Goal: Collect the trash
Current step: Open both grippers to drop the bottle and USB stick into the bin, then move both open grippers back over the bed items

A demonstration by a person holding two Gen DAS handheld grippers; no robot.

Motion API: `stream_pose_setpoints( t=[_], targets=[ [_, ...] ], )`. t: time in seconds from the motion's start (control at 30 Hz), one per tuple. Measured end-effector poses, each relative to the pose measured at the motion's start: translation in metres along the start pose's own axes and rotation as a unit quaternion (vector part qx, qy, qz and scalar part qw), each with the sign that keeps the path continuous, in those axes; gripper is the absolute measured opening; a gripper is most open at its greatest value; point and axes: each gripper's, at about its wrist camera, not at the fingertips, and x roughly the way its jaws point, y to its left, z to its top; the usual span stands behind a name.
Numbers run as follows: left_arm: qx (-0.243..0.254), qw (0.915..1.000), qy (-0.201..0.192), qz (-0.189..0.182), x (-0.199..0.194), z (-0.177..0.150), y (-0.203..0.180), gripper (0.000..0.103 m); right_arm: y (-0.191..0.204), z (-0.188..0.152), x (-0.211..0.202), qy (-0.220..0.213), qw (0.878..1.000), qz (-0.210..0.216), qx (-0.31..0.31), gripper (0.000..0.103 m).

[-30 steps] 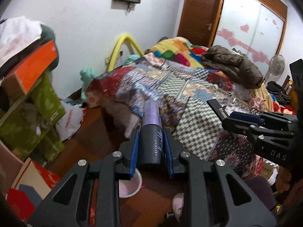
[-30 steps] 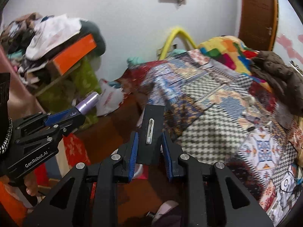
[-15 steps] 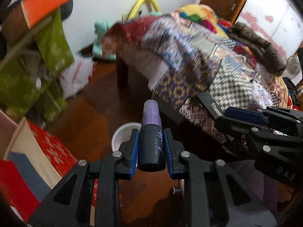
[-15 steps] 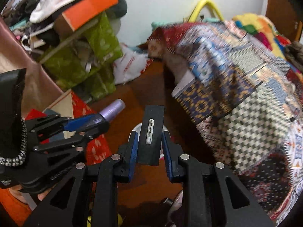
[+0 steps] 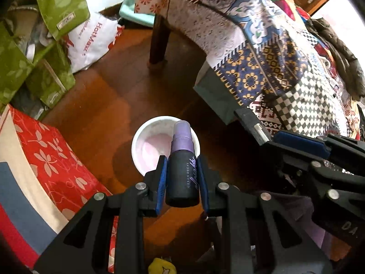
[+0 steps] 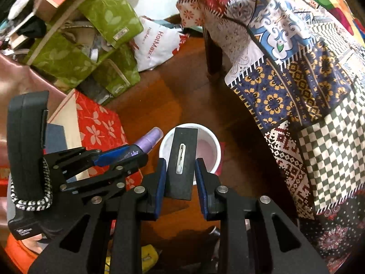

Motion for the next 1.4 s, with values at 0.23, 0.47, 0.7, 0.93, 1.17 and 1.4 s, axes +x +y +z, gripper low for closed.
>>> stream_pose_setpoints(
  t=[0.23, 0.47, 0.7, 0.93, 1.17, 1.4],
  targets=[
    [-0.007, 0.9999, 0.007, 0.006, 0.013, 0.014, 0.006, 0.025, -0.004, 0.015, 0.014, 0.01, 0.999, 0.034, 0.006, 0.026],
    [0.016, 0.9993, 0.001, 0.033, 0.012, 0.014, 0.003, 0.04, -0.011, 0.014, 0.01, 0.007, 1.0, 0.017, 0.007, 0.037],
    [0.023, 0.9985, -0.014, 0.047, -0.007, 0.002, -0.002, 0.04, -0.025, 0.002, -0.01, -0.013, 1.0, 0.011, 0.008, 0.037],
    [0.034, 0.9965, -0.058, 0.05, -0.052, -0.007, -0.02, 0.04, -0.029, -0.015, -0.053, -0.056, 0.998, -0.005, -0.004, 0.036],
    [0.046, 0.9904, -0.121, 0.047, -0.11, -0.012, -0.05, 0.04, -0.038, -0.034, -0.107, -0.114, 0.993, -0.014, -0.003, 0.036],
    [0.069, 0.9807, -0.179, 0.036, -0.159, -0.018, -0.098, 0.04, -0.056, -0.055, -0.176, -0.183, 0.983, -0.029, 0.0, 0.036]
  ],
)
